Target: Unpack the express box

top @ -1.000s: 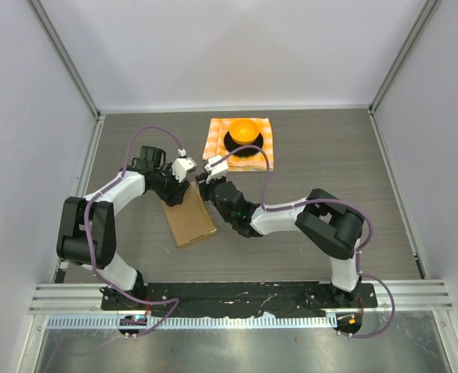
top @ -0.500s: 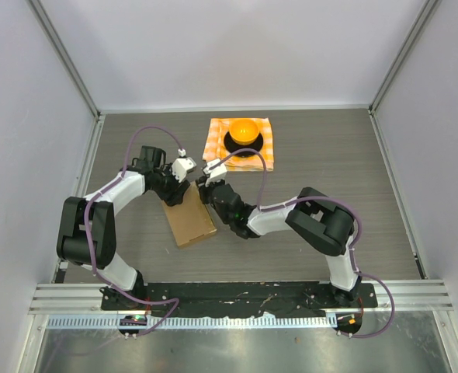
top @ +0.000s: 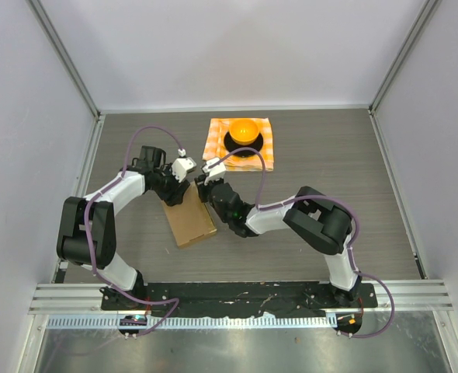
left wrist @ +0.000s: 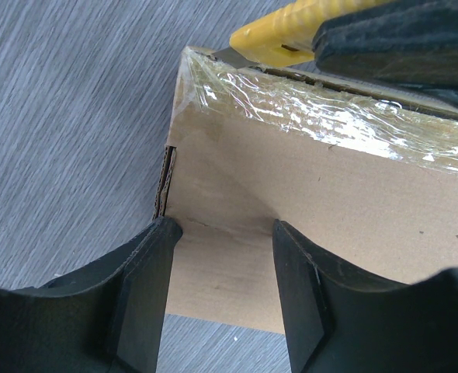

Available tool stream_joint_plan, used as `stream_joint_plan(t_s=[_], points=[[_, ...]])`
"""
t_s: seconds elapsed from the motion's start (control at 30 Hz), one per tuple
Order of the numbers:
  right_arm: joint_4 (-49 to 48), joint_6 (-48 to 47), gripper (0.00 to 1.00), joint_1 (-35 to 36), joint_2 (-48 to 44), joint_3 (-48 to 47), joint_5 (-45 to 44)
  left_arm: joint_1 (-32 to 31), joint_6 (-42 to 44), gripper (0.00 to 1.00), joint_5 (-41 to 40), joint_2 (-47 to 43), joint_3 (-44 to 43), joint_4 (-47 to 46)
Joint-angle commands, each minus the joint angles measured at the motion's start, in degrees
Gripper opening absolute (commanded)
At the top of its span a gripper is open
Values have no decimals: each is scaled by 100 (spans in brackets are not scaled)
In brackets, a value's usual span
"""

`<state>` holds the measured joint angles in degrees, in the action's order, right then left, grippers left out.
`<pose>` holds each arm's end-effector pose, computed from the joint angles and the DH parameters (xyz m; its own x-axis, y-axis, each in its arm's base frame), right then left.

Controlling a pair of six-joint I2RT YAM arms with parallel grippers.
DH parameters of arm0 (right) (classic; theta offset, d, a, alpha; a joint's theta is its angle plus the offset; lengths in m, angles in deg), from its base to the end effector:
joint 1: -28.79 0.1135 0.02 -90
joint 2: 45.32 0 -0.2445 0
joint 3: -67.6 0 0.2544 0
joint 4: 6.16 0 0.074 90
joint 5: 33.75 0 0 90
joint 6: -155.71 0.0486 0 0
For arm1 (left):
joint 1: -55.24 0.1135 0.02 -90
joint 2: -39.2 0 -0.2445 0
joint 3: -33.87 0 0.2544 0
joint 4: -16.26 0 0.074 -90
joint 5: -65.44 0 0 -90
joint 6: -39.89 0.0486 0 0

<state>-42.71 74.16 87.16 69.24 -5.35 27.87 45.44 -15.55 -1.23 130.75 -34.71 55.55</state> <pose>0.2442 0.3524 0.1566 -0.1193 0.0528 -0.9915 -0.4886 0.8662 0.1049 0.3082 -0.0728 0.1536 -0.5265 0.6196 -0.5822 0.7730 0.6339 -0.0246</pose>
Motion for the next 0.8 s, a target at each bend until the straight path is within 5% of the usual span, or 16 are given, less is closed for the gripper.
stream_joint_plan(t_s=[0.0, 0.77], points=[[-474, -98, 1, -10, 31, -204, -45, -4, -152, 56, -241, 100, 229, 502], [-228, -36, 1, -1, 259, -362, -9, -4, -170, 56, -250, 91, 264, 529]])
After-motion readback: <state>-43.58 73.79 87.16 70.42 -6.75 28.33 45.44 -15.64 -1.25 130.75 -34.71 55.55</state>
